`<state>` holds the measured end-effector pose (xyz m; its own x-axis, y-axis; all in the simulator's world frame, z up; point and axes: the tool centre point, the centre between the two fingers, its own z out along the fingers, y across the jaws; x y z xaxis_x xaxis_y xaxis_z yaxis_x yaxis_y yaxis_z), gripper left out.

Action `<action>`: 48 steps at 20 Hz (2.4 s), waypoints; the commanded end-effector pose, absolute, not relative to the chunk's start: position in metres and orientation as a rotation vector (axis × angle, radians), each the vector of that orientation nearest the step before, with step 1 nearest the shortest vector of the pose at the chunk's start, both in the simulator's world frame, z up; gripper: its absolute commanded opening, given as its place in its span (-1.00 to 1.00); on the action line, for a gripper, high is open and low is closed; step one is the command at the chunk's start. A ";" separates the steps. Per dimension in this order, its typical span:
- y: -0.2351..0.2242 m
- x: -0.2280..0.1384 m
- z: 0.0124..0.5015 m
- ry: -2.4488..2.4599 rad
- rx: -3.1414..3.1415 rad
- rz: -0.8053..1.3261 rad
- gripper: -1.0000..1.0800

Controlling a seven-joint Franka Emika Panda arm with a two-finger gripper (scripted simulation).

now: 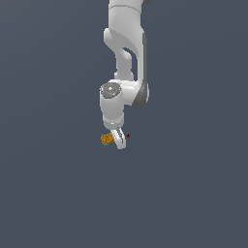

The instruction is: Pick up the object and move it to a goal position.

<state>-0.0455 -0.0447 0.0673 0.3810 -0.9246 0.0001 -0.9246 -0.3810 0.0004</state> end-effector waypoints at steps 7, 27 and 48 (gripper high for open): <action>-0.084 -0.015 0.138 -1.748 2.608 0.002 -1.00; -0.165 0.055 0.286 -1.746 2.609 0.002 -1.00; -0.203 0.092 0.355 -1.745 2.612 0.000 -1.00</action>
